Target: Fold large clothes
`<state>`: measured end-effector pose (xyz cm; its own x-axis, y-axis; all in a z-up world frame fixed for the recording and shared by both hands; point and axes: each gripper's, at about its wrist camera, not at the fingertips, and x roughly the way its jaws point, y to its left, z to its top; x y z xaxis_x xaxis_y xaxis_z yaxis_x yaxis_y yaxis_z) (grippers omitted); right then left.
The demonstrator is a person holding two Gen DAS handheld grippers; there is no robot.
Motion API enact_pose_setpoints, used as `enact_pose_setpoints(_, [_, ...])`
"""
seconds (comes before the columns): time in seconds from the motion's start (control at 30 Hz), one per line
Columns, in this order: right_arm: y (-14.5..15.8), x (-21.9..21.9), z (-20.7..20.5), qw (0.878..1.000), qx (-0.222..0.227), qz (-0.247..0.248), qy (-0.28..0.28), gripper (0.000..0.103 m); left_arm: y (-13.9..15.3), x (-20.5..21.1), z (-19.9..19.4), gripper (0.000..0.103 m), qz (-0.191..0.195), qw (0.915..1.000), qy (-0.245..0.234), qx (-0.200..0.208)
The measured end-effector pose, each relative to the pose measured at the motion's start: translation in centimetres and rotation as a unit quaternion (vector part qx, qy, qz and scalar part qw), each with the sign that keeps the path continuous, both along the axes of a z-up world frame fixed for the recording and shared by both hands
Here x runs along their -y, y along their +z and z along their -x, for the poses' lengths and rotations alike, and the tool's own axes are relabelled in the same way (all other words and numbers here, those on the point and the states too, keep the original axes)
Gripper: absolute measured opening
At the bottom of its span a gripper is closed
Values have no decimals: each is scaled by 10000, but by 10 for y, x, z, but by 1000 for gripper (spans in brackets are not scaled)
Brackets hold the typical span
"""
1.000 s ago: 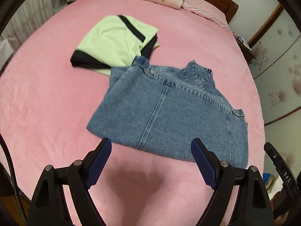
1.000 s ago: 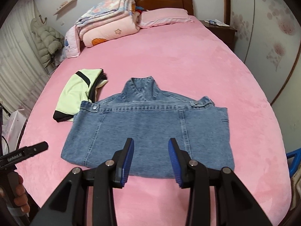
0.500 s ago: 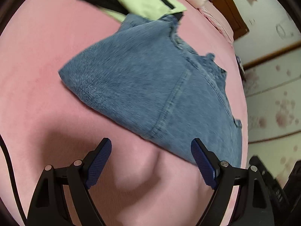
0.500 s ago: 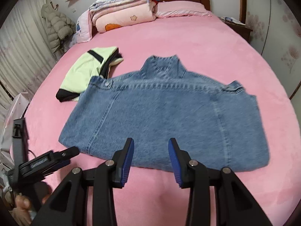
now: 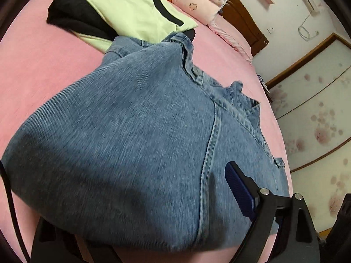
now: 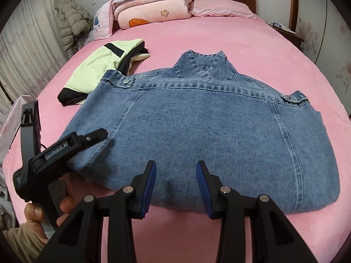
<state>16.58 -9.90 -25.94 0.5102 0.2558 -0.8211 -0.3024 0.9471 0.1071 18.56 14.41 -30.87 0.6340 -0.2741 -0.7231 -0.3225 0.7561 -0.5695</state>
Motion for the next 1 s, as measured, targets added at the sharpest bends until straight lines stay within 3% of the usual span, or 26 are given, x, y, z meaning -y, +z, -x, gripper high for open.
enact_pose_setpoints(0.07, [-3,1,-3,9999,39,74,-74,38,1,-2,-3,89,51,9999,108,7])
enact_pose_setpoints(0.13, [-5,2,-6,9998,65,123,-154,38,5,-3,-4,77,-19,9996,281,-58])
enact_pose_setpoints(0.2, [-6,3,-8,9995,115,174,-234,36,9,-4,-1,42,-308,9985,376,-270])
enact_pose_setpoints(0.3, [-4,2,-11,9987,252,302,-309,26,19,-8,2,19,-377,9981,396,-278])
enact_pose_setpoints(0.33, [-3,0,-13,9981,338,394,-330,19,24,-7,4,16,-459,9980,366,-251])
enact_pose_setpoints(0.47, [-1,-6,-20,9964,588,486,-378,7,60,17,4,11,-1324,9911,66,86])
enact_pose_setpoints(0.57, [-8,-12,-24,9955,693,537,-352,5,83,29,8,10,-1557,9870,-22,408])
enact_pose_setpoints(0.7, [-36,-10,-32,9956,387,679,-524,2,111,51,12,10,-1886,9784,-208,822])
enact_pose_setpoints(0.83, [-56,0,-35,9977,199,325,-567,2,132,86,12,9,-2137,9671,-656,1217])
enact_pose_setpoints(1.0, [-63,21,-45,9974,-70,-487,-526,2,156,139,7,9,-2283,9499,-1206,1760])
